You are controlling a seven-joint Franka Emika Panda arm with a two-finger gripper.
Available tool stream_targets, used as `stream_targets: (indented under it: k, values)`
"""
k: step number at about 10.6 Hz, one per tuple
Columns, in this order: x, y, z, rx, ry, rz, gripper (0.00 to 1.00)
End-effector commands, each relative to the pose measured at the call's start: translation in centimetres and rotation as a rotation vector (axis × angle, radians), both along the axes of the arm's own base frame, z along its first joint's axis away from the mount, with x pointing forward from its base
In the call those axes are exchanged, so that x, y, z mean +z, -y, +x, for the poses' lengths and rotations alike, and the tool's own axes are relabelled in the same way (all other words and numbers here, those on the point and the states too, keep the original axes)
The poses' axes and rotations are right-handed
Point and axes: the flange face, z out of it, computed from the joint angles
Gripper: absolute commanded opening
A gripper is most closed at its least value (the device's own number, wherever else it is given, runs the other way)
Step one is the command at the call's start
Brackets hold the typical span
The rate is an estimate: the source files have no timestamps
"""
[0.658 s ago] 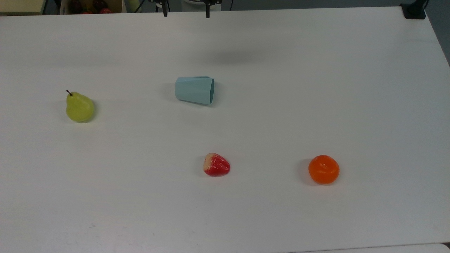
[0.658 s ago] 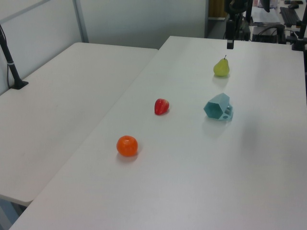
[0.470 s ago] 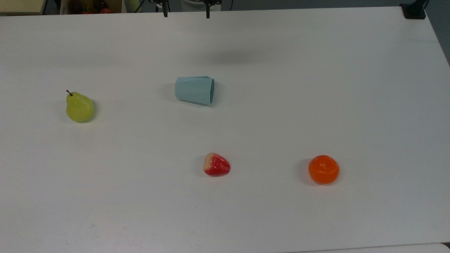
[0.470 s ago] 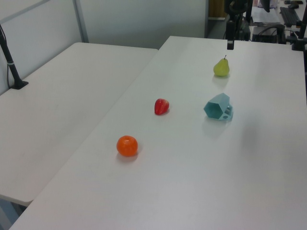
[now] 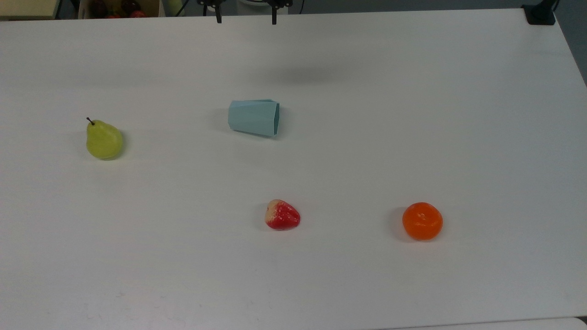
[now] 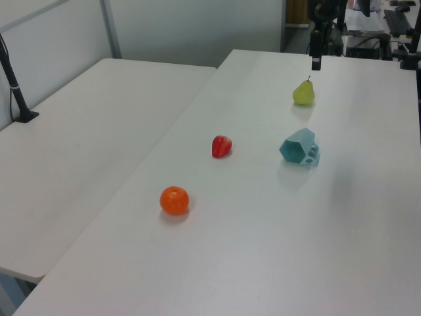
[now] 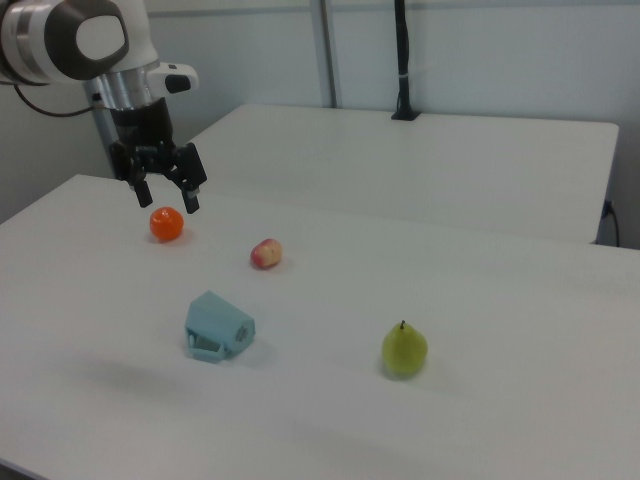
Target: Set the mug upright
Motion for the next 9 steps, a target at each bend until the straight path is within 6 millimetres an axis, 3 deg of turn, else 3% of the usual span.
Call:
stream_targets:
  k: [1,4,7,9]
  values:
    - [-2.2,-4.5,0.0,0.088,-0.011,-0.158,1.0]
    - [-6.0,-9.1,0.7,0.035,-0.002,-0.304,1.0]
    - [-14.1,-12.8,2.3,-0.008,-0.028,-0.465,1.0]
    - [-18.8,-13.8,3.0,-0.039,-0.028,-0.561,1.0]
